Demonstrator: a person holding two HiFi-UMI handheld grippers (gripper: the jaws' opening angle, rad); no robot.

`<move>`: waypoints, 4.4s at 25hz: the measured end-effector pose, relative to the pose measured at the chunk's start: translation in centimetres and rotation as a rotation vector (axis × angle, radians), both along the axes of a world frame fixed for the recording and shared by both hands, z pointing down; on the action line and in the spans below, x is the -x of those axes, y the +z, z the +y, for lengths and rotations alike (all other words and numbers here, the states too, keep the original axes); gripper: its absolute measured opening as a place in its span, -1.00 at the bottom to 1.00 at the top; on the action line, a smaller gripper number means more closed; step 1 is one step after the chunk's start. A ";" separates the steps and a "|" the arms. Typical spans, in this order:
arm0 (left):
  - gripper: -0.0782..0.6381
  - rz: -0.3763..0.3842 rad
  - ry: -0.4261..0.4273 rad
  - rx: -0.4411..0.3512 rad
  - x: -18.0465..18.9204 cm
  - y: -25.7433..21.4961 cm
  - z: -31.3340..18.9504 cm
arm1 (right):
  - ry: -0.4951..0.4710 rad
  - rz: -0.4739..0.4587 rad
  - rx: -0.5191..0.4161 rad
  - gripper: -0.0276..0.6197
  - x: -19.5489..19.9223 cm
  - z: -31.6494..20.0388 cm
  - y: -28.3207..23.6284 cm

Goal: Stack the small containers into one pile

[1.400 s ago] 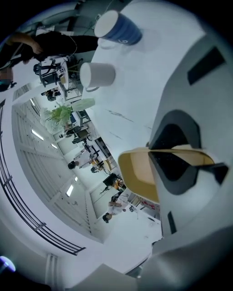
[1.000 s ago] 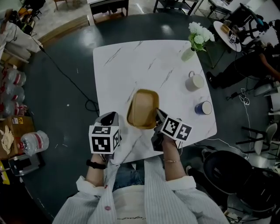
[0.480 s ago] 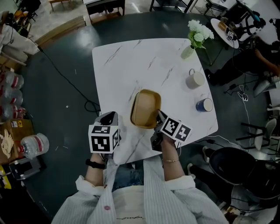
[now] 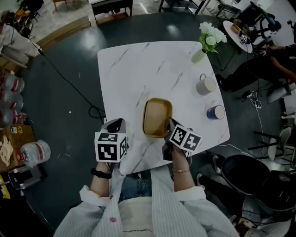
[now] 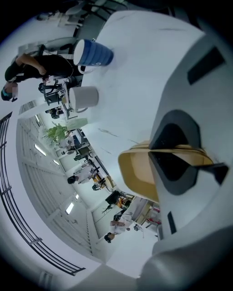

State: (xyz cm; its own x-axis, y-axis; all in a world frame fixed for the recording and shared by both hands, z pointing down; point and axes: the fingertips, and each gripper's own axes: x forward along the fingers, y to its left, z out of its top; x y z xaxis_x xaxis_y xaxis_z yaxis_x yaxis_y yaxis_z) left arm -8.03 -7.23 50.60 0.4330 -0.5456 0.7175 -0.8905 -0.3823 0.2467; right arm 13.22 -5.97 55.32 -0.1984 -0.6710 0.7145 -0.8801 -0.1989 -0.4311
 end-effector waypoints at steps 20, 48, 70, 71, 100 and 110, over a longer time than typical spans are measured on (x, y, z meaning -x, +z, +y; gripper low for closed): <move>-0.73 0.011 -0.004 0.031 -0.4 1.3 0.1 | -0.148 0.082 -0.020 -0.79 1.4 -0.8 -0.1; -0.73 0.032 -0.066 -0.031 -3.7 -1.6 -0.1 | -0.329 0.022 -0.047 -0.54 0.9 -1.3 -2.8; -0.73 0.242 -0.070 -0.414 -6.3 -19.0 0.4 | -0.668 -0.023 -0.641 -0.85 8.1 -2.3 -24.1; -0.73 0.246 -0.064 -0.434 -6.6 -19.7 0.7 | -0.680 -0.008 -0.668 -0.85 8.3 -2.1 -24.9; -0.73 0.221 0.035 -0.632 -8.2 -23.7 1.8 | -0.768 0.075 -0.775 -0.88 9.9 0.1 -27.4; -0.73 0.207 0.104 -0.616 -8.3 -23.0 1.1 | -0.761 0.089 -0.747 -0.88 10.0 -0.7 -26.8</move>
